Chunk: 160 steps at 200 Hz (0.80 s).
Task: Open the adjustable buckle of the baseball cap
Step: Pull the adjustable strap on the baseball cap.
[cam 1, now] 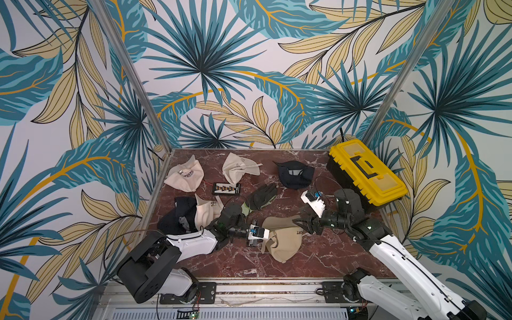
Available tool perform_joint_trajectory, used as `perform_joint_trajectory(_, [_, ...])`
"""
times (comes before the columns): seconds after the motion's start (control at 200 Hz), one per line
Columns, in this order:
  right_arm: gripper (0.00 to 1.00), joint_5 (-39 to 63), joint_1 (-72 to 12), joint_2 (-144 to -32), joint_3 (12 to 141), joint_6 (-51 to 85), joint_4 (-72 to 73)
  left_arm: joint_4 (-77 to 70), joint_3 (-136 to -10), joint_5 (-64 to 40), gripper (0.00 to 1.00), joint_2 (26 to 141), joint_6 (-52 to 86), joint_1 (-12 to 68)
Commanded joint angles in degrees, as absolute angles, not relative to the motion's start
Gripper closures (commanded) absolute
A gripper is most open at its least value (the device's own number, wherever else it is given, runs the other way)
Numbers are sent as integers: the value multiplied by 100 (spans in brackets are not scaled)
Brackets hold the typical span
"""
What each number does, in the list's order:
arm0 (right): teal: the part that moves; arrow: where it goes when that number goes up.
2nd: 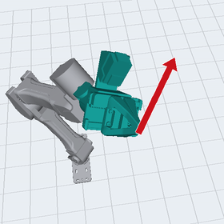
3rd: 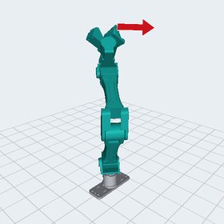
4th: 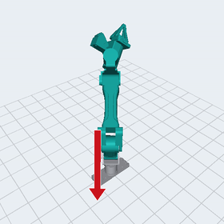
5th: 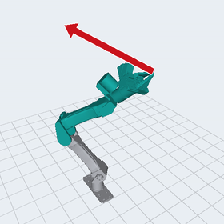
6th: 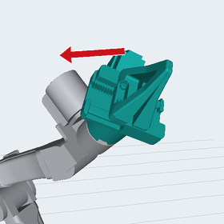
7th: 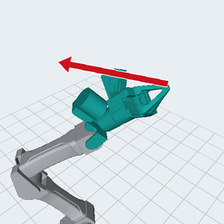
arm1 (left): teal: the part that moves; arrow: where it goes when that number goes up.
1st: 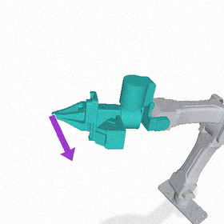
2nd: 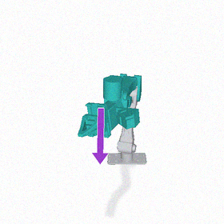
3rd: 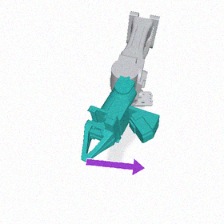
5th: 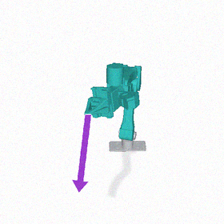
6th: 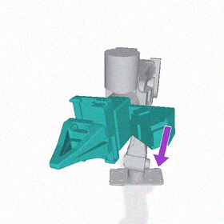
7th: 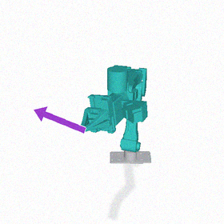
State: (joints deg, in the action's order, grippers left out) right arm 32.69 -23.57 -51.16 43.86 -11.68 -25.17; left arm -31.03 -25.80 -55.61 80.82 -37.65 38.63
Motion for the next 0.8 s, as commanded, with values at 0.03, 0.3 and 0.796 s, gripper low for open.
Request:
perform_joint_trajectory(0.03, [37, 3429, -2377, -5094, 4227, -1486, -2874, -3155, -2514, -5489, 100, 8221, -4107, 3869])
perform_joint_trajectory(0.3, [38, 4005, -2596, -5633, 4278, -2593, -3133, -3149, -2558, -5391, 100, 8433, -4254, 3912])
perform_joint_trajectory(0.796, [42, 4591, -3081, -6412, 4455, -2848, -2830, -3155, -2531, -5457, 100, 8446, -4250, 3926])
